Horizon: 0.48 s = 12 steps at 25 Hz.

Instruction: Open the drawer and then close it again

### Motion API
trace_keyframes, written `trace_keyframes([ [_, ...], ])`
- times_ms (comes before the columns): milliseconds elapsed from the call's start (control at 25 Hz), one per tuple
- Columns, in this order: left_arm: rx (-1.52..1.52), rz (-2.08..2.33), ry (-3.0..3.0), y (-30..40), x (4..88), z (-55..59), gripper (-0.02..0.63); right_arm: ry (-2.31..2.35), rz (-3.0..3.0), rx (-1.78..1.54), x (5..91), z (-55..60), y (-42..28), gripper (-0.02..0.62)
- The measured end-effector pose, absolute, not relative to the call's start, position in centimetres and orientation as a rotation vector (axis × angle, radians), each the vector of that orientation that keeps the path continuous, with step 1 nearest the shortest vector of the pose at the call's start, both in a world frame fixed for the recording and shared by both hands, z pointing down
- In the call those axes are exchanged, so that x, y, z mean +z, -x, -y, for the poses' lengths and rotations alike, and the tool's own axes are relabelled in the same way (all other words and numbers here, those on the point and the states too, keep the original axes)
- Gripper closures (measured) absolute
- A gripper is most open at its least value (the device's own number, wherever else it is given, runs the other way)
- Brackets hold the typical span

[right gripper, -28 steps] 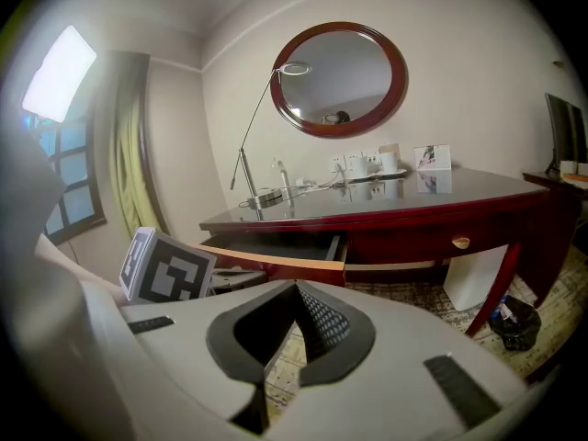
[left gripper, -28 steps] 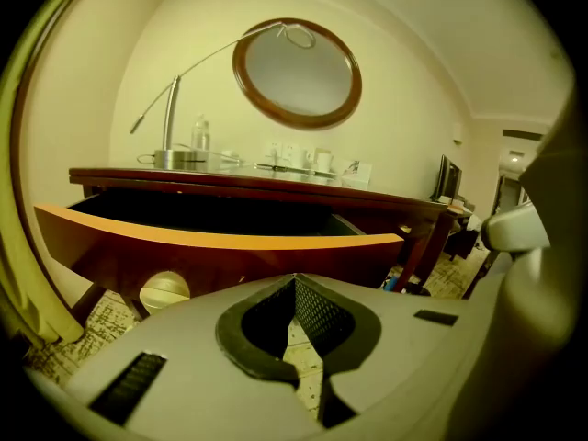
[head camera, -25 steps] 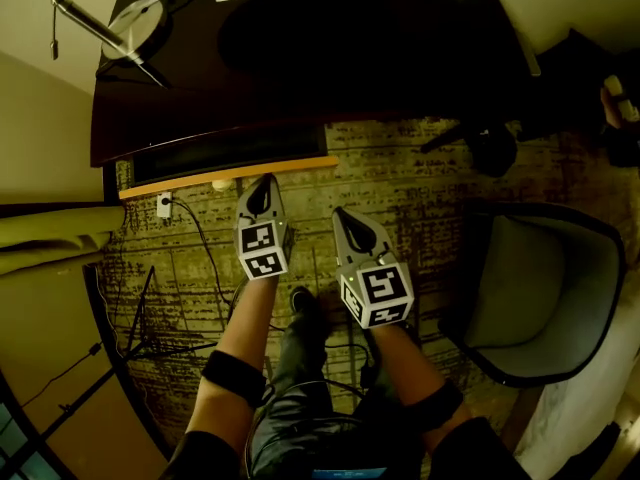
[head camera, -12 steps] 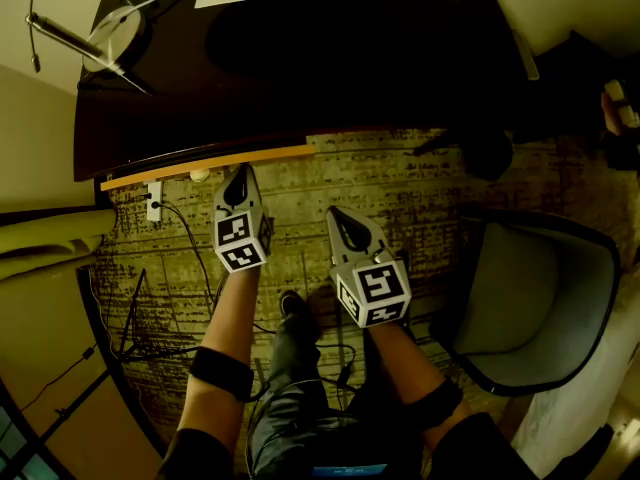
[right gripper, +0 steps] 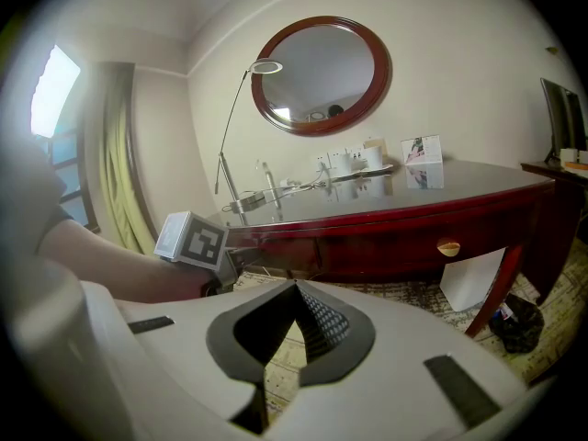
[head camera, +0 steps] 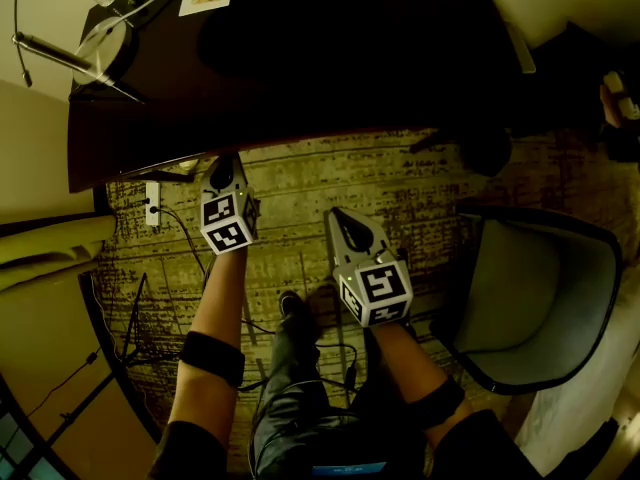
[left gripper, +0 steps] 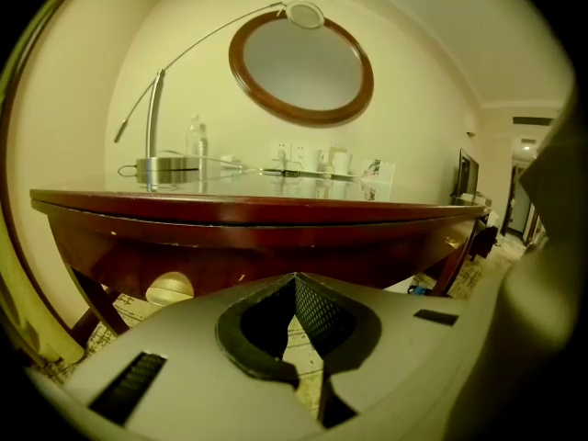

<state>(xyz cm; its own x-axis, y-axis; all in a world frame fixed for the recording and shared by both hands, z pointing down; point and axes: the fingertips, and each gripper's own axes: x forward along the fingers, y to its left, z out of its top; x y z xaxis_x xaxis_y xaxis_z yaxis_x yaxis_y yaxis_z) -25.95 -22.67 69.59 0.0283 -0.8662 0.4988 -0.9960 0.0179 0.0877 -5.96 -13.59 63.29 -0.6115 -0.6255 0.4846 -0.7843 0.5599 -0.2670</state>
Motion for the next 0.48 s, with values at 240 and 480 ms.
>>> trace_keyframes([
  [240, 0.466, 1.897, -1.912, 26.0, 69.8, 22.9, 0.6, -1.145, 2.465, 0.63, 63.1, 13.6, 4.6, 0.595],
  [480, 0.486, 1.934, -1.871, 26.9, 70.3, 22.4, 0.601, -1.152, 2.461, 0.613, 61.8, 13.7, 2.3, 0.595],
])
